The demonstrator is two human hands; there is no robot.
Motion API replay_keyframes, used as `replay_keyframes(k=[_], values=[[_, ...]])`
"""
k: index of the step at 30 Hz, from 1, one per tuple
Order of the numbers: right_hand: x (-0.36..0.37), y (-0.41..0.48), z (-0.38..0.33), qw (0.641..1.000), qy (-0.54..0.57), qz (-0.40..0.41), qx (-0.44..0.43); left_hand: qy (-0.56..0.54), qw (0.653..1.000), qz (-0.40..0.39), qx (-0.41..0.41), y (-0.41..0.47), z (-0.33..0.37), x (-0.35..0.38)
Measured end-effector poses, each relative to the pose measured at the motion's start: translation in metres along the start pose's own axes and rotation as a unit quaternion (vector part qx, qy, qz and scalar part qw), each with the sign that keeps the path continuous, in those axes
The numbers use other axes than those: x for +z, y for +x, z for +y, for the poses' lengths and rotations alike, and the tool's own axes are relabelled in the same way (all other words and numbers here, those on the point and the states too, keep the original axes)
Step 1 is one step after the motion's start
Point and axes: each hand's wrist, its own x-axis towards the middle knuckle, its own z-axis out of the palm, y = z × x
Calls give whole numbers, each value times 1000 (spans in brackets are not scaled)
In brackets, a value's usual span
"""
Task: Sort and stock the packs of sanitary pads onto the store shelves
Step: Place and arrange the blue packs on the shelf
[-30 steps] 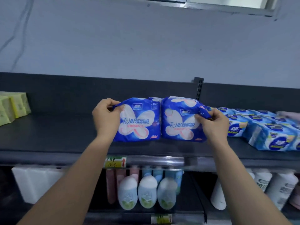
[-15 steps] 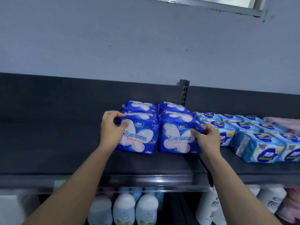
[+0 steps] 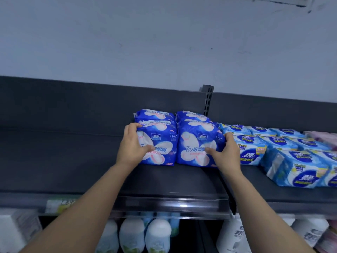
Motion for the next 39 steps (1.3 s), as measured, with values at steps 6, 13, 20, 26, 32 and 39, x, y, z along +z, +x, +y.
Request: replay_keyframes(k=[6, 13, 20, 26, 32, 39], values=[[1, 0, 2, 998, -59, -7, 11, 67, 998, -13, 6, -3, 2, 2], [12, -7, -22, 961, -202, 44, -184, 170, 984, -50, 4, -12, 12, -14], [37, -33, -62, 937, -156, -43, -309, 392, 919, -49, 1, -32, 18, -59], [65, -76, -95, 902, -146, -158, -375, 517, 855, -29, -42, -77, 10, -122], [102, -132, -132, 849, -138, -273, -432, 555, 820, 5, -138, -146, 4, -198], [134, -211, -190, 774, -136, -373, -493, 608, 748, 44, -263, -240, 15, -290]])
